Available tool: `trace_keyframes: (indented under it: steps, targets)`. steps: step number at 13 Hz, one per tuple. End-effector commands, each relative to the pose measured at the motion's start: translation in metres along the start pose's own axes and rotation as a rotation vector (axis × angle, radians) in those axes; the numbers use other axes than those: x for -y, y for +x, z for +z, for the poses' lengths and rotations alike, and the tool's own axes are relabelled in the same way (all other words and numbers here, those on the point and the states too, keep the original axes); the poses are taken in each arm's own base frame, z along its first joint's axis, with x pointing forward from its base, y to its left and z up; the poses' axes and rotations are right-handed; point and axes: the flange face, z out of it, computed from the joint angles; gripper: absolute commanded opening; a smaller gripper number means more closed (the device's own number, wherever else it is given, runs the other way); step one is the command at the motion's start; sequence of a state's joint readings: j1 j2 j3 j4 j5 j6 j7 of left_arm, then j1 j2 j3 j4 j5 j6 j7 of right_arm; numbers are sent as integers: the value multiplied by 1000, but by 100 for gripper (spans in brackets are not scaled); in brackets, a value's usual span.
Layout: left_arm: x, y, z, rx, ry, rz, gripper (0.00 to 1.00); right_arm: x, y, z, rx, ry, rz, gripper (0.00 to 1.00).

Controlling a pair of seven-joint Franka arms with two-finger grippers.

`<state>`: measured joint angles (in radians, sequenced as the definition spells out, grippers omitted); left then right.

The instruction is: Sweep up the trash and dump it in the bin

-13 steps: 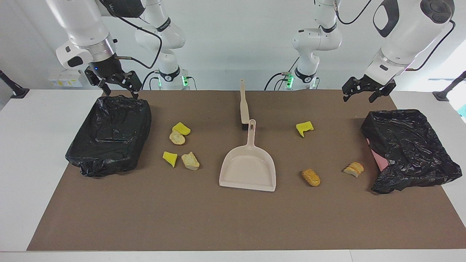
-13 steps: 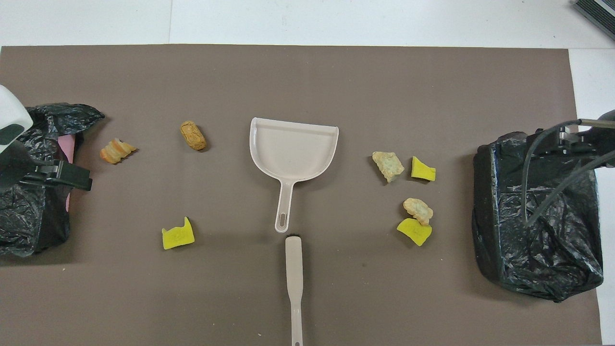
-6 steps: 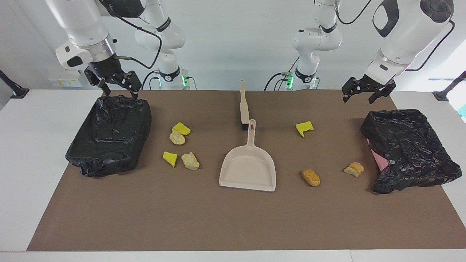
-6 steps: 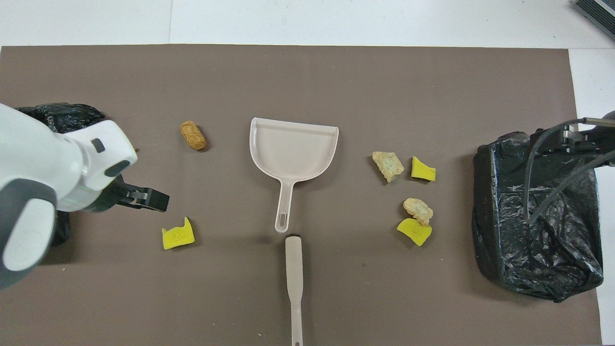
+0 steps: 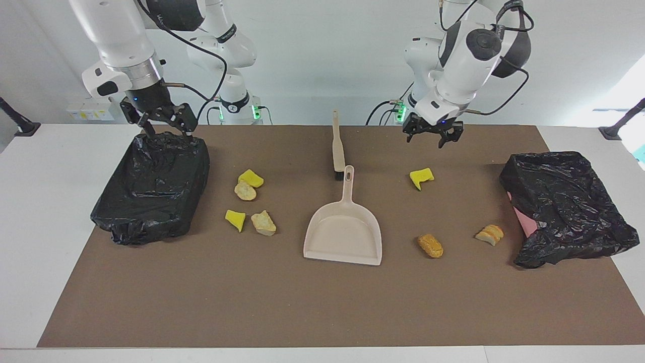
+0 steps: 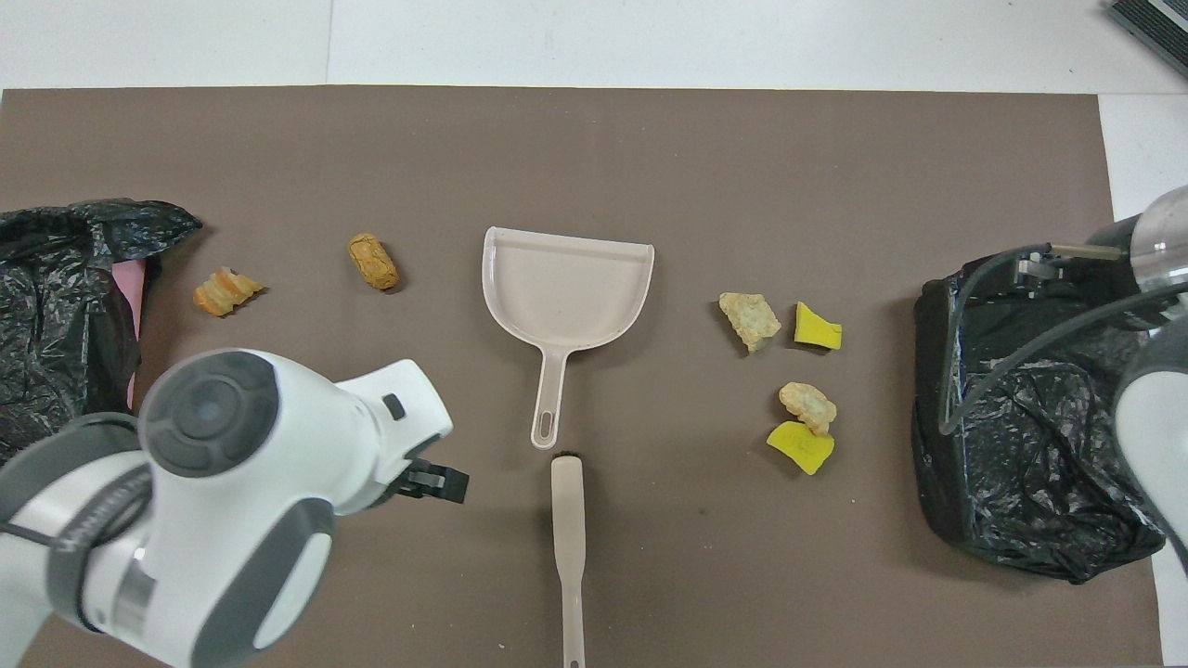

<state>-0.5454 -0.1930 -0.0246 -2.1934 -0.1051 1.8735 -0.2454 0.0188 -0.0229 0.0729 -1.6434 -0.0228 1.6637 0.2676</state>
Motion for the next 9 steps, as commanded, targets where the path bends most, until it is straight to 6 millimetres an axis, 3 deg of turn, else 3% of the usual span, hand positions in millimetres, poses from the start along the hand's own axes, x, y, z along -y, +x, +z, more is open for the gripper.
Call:
trace_keyframes:
  steps: [1,4,6,9]
  targets:
    - [-55,-34,43,-16,5,-3,100,46,-9,22,-4,8,4,100]
    - [-92,-54,69,-38,6,-9,100,118,-3,76,6,20,49,100]
    - [-117,-69,89,-52,1,4,100,173,-7,121,15,27,79,100]
    - [-147,-92,122,-111,-35,-22,100,241,-22,166,4,52,82,100]
